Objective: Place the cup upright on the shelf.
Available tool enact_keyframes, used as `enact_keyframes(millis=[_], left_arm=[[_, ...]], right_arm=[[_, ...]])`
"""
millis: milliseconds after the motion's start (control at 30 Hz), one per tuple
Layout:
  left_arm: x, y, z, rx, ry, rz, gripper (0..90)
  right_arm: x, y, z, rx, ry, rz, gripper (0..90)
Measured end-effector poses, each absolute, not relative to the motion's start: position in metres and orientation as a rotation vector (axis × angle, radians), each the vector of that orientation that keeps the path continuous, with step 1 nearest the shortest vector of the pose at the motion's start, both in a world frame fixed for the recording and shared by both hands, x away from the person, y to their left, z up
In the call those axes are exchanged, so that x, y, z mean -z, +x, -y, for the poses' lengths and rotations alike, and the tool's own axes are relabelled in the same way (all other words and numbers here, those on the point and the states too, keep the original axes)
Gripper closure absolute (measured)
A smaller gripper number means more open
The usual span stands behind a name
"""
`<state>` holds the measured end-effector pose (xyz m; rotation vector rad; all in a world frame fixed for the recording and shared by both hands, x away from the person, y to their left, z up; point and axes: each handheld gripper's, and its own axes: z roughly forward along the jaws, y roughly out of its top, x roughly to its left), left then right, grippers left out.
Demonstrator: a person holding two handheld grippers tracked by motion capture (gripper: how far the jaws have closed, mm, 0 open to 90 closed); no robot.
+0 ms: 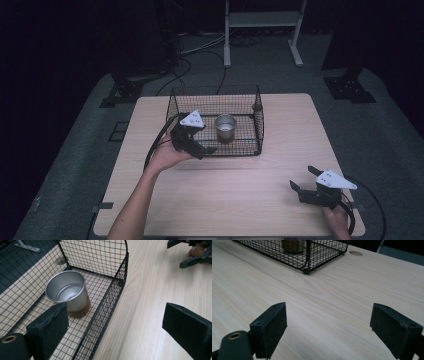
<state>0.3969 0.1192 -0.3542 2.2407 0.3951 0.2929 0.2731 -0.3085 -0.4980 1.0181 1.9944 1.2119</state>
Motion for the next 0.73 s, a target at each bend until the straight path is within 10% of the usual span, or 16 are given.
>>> enact_keyframes(millis=[733], left_arm=[[0.382, 0.343, -0.141, -0.309, 2.126, -0.393, 5.7]], right_arm=[[0.498, 0.273, 0.308, -1.209, 1.027, -1.997, 13.3]])
